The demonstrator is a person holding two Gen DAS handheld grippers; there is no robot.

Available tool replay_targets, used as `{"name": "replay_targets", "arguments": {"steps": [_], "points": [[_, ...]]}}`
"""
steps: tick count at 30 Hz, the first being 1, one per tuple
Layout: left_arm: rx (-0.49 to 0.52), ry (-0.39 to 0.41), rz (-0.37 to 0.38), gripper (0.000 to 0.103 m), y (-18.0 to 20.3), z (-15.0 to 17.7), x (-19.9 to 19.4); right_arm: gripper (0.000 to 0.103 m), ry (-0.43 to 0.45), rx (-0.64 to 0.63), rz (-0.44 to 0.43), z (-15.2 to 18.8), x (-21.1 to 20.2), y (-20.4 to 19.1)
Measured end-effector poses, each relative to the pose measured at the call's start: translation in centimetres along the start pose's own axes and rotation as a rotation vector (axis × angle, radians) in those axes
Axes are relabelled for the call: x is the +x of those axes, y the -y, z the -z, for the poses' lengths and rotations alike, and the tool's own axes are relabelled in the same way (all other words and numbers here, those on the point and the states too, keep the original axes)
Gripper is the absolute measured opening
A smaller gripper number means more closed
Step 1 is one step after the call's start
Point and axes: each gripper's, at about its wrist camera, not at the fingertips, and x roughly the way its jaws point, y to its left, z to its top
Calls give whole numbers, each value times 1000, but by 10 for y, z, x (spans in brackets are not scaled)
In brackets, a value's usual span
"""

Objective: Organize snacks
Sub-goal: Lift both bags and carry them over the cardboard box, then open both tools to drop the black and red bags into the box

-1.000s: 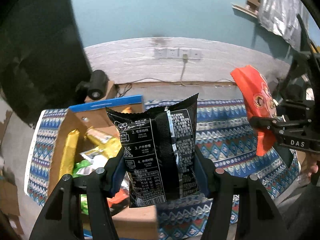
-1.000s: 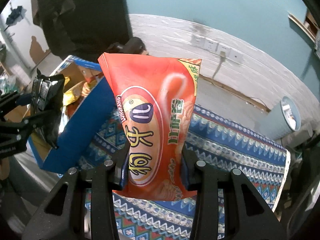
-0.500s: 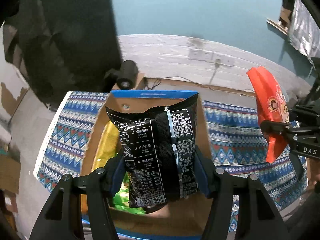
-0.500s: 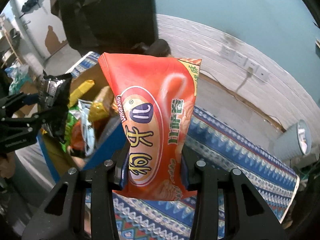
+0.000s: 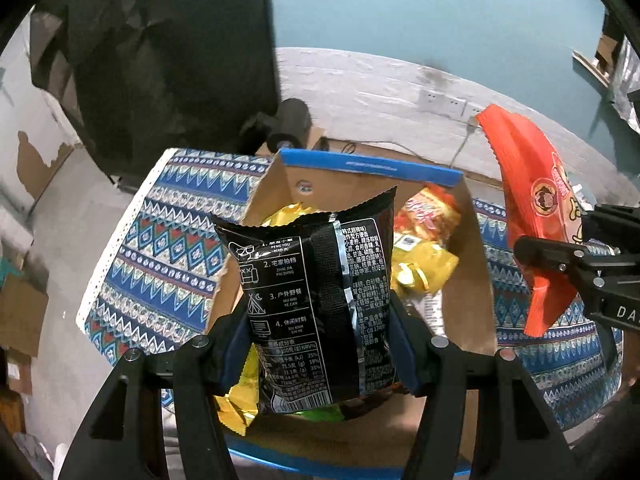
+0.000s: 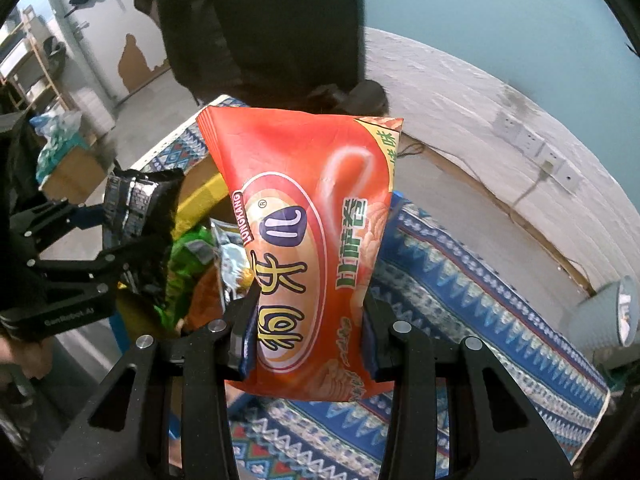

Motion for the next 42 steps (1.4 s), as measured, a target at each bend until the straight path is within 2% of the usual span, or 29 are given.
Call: {"name": "replay_targets", "arguments": {"steps": [12, 17, 24, 36, 42], "points": [[-30, -21, -14, 63, -8, -3, 2, 39, -27, 11, -56, -23, 28, -18], [-39, 1, -27, 76, -11, -6, -5, 40, -19, 13, -65, -31, 32, -23], [-59, 13, -31, 78, -19, -5, -14, 51, -29, 16, -89, -32, 38, -27], [-49, 59, -22, 81, -17, -3, -33, 69, 47, -4, -70, -23, 2, -33], [-8, 105, -31, 86, -6, 5, -50, 73, 69, 3, -40, -6, -19, -28]]}}
